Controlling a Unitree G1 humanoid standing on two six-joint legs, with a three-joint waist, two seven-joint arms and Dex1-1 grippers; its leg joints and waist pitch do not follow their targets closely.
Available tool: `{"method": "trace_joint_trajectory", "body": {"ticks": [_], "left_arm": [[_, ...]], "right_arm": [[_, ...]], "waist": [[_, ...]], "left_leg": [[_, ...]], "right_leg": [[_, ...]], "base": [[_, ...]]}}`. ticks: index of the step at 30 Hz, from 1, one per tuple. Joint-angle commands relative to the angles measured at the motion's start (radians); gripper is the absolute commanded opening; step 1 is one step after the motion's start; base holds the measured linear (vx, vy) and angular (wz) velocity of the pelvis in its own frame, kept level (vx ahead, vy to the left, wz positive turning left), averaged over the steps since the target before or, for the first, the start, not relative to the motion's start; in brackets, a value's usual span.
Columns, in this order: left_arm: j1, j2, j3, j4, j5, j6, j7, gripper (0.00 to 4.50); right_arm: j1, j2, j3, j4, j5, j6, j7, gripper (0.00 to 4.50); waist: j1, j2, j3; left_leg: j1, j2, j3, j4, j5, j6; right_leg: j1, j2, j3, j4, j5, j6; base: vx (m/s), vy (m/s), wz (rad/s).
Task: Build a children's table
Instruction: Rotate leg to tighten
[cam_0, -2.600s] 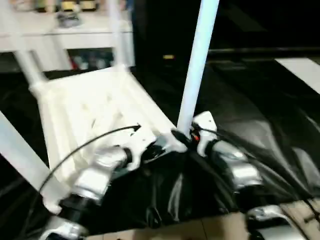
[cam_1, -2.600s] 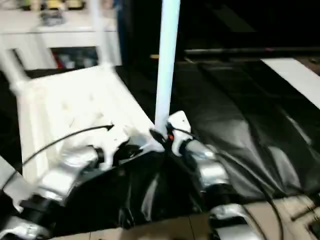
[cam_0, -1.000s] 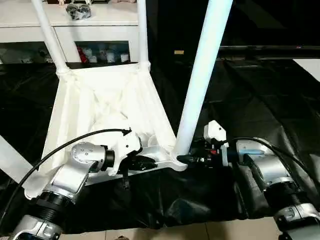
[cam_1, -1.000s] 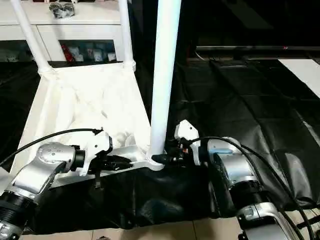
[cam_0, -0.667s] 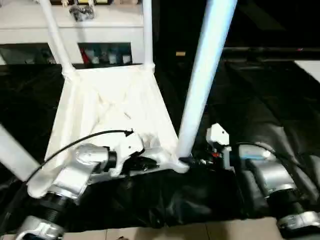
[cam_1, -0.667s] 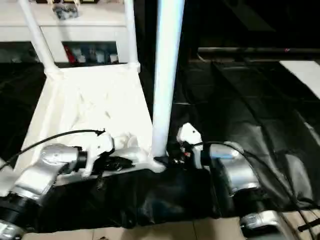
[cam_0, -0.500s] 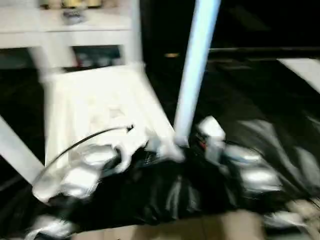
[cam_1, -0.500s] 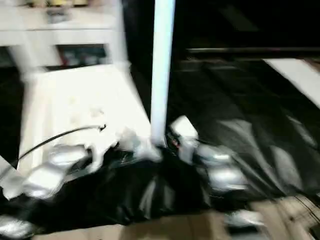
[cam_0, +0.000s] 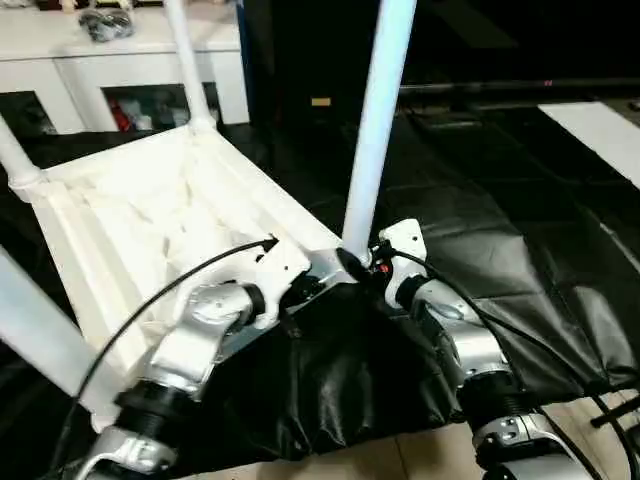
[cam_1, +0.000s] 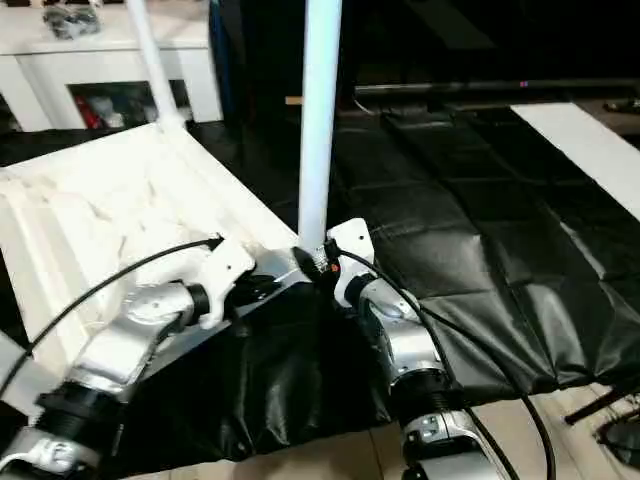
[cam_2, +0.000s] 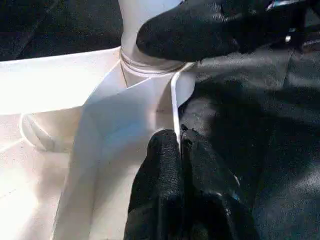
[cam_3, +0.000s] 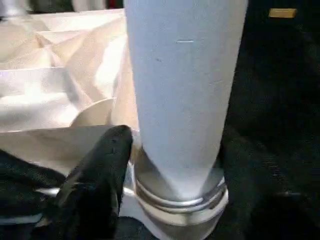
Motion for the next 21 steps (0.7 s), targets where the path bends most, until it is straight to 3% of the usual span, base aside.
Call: {"method": "trace_joint_trajectory", "body": {"ticks": [1, 2, 3, 4, 5, 6, 7, 8, 9, 10, 14, 15, 18, 19, 20, 21], "left_arm": [[0.000, -0.001, -0.045, -0.066, -0.053, -0.059, -0.104, 0.00], [0.005, 0.007, -0.043, -0.071, -0.064, -0.061, -0.120, 0.00], [0.006, 0.009, -0.043, -0.073, -0.066, -0.062, -0.124, 0.00], [0.012, 0.030, -0.044, -0.080, -0.080, -0.069, -0.163, 0.00], [0.013, 0.036, -0.044, -0.081, -0.086, -0.070, -0.176, 0.00], [0.014, 0.050, -0.046, -0.079, -0.091, -0.076, -0.203, 0.00], [0.013, 0.058, -0.047, -0.077, -0.093, -0.081, -0.217, 0.00], [0.011, 0.064, -0.047, -0.075, -0.100, -0.081, -0.233, 0.00], [0.010, 0.067, -0.047, -0.074, -0.102, -0.081, -0.238, 0.00], [0.006, 0.076, -0.048, -0.070, -0.108, -0.087, -0.257, 0.00], [-0.008, 0.108, -0.048, -0.046, -0.118, -0.111, -0.307, 0.00], [-0.018, 0.114, -0.049, -0.030, -0.120, -0.118, -0.322, 0.00], [-0.033, 0.130, -0.049, -0.005, -0.125, -0.134, -0.357, 0.00], [-0.035, 0.133, -0.049, -0.002, -0.127, -0.136, -0.365, 0.00], [-0.039, 0.139, -0.049, 0.005, -0.125, -0.139, -0.372, 0.00], [-0.040, 0.141, -0.049, 0.005, -0.125, -0.139, -0.372, 0.00]], "right_arm": [[0.020, -0.006, 0.073, -0.019, 0.014, 0.023, 0.127, 3.22], [0.024, -0.028, 0.076, -0.026, 0.013, 0.020, 0.150, 3.26], [0.026, -0.033, 0.077, -0.028, 0.013, 0.019, 0.157, 3.34], [0.035, -0.089, 0.084, -0.050, 0.014, 0.024, 0.217, 3.47], [0.037, -0.106, 0.086, -0.057, 0.015, 0.023, 0.237, 3.59], [0.041, -0.145, 0.092, -0.068, 0.009, 0.018, 0.275, 3.66], [0.042, -0.165, 0.094, -0.073, 0.004, 0.016, 0.293, 3.69], [0.043, -0.187, 0.096, -0.077, 0.003, 0.016, 0.321, 3.69], [0.044, -0.194, 0.097, -0.079, 0.004, 0.018, 0.331, 3.69], [0.046, -0.220, 0.102, -0.090, 0.007, 0.019, 0.372, 3.69], [0.055, -0.280, 0.124, -0.135, 0.027, 0.034, 0.491, 3.69], [0.050, -0.289, 0.125, -0.136, 0.035, 0.038, 0.513, 3.69], [0.049, -0.306, 0.139, -0.152, 0.059, 0.049, 0.568, 3.41], [0.049, -0.308, 0.143, -0.153, 0.063, 0.049, 0.576, 3.41], [0.050, -0.310, 0.151, -0.154, 0.068, 0.046, 0.597, 3.41], [0.051, -0.310, 0.153, -0.155, 0.070, 0.049, 0.602, 3.41]], "waist": [[0.010, 0.039, -0.068], [0.006, 0.028, -0.065], [0.007, 0.026, -0.066], [0.015, 0.036, -0.067], [0.014, 0.032, -0.065], [0.023, 0.038, -0.066], [0.027, 0.035, -0.065], [0.030, 0.043, -0.066], [0.033, 0.040, -0.066], [0.036, 0.045, -0.067], [0.045, 0.045, -0.070], [0.045, 0.041, -0.070], [0.048, 0.036, -0.070], [0.049, 0.039, -0.070], [0.048, 0.028, -0.070], [0.051, 0.034, -0.071]], "left_leg": [[0.005, 0.027, -0.009, -0.066, -0.150, 0.054], [0.005, 0.029, -0.006, -0.068, -0.161, 0.056], [0.004, 0.028, -0.006, -0.066, -0.163, 0.054], [0.011, 0.028, -0.004, -0.064, -0.166, 0.056], [0.007, 0.027, -0.003, -0.064, -0.169, 0.060], [0.009, 0.028, -0.002, -0.063, -0.169, 0.061], [0.011, 0.029, -0.002, -0.063, -0.171, 0.061], [0.010, 0.029, -0.001, -0.063, -0.170, 0.062], [0.009, 0.029, -0.001, -0.062, -0.170, 0.062], [0.009, 0.029, -0.001, -0.061, -0.164, 0.064], [0.007, 0.030, -0.001, -0.056, -0.135, 0.080], [0.006, 0.028, 0.000, -0.055, -0.127, 0.086], [0.006, 0.029, 0.000, -0.056, -0.130, 0.090], [0.007, 0.030, 0.000, -0.056, -0.133, 0.087], [0.005, 0.030, 0.001, -0.056, -0.130, 0.087], [0.006, 0.031, 0.000, -0.056, -0.126, 0.087]], "right_leg": [[0.056, -0.055, 0.053, -0.061, 0.017, -0.251], [0.054, -0.052, 0.053, -0.068, 0.019, -0.251], [0.058, -0.052, 0.053, -0.065, 0.026, -0.257], [0.055, -0.051, 0.052, -0.065, 0.028, -0.270], [0.056, -0.050, 0.053, -0.066, 0.021, -0.270], [0.057, -0.052, 0.053, -0.066, 0.010, -0.268], [0.057, -0.051, 0.052, -0.068, 0.000, -0.266], [0.055, -0.052, 0.053, -0.066, -0.009, -0.266], [0.057, -0.052, 0.052, -0.067, -0.017, -0.264], [0.057, -0.052, 0.052, -0.065, -0.017, -0.263], [0.059, -0.050, 0.050, -0.062, 0.011, -0.257], [0.059, -0.050, 0.050, -0.060, 0.017, -0.260], [0.058, -0.051, 0.050, -0.063, -0.012, -0.258], [0.056, -0.052, 0.049, -0.063, -0.024, -0.259], [0.057, -0.052, 0.050, -0.064, -0.027, -0.258], [0.056, -0.053, 0.050, -0.061, -0.031, -0.259]], "base": [[0.000, 0.000, 0.00], [0.000, 0.000, 0.00], [0.000, 0.000, 0.00], [0.000, 0.000, 0.00], [0.000, 0.000, 0.00], [0.000, 0.000, 0.00], [0.000, 0.000, 0.00], [0.000, 0.000, 0.00], [0.000, 0.000, 0.00], [0.000, 0.000, 0.00], [0.000, 0.000, 0.00], [0.000, 0.000, 0.00], [0.000, 0.000, 0.00], [0.000, 0.000, 0.00], [0.000, 0.000, 0.00], [0.000, 0.000, 0.00]]}}
